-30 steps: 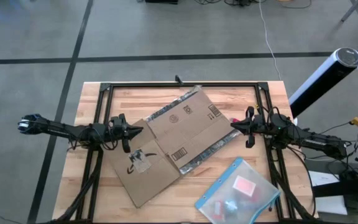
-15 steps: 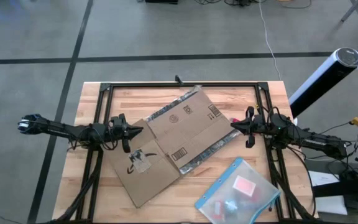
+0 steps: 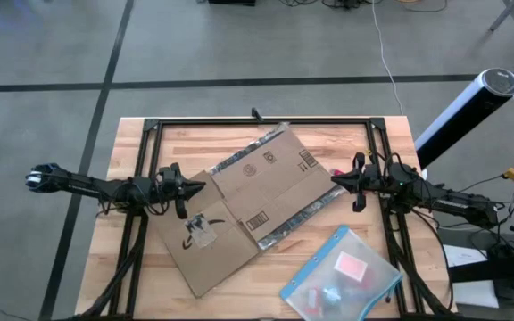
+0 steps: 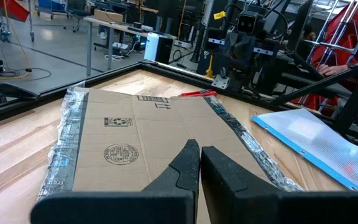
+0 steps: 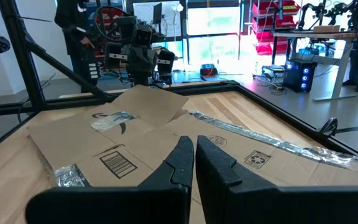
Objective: Unpack boxes
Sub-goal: Return to Home Position
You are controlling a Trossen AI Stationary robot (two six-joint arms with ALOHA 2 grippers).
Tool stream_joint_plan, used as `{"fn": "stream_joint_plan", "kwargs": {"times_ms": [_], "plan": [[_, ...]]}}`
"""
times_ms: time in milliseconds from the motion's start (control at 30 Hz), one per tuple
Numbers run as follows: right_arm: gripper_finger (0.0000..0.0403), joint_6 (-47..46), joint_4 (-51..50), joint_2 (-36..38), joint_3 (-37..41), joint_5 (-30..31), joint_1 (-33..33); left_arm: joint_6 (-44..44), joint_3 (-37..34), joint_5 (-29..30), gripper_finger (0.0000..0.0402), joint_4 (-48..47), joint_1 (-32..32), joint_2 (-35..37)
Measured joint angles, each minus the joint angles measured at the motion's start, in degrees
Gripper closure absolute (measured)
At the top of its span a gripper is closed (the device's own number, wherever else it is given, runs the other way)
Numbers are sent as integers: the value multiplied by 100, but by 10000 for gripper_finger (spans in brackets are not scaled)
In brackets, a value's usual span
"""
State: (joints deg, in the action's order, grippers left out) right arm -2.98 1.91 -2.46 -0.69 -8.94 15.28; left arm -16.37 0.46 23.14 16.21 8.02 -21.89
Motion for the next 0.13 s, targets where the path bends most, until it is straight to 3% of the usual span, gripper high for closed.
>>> {"fn": "stream_joint_plan", "kwargs": {"times_ms": [133], "plan": [[403, 0, 0, 0, 0, -1, 1, 0, -1, 0, 402, 1, -1, 0]]}}
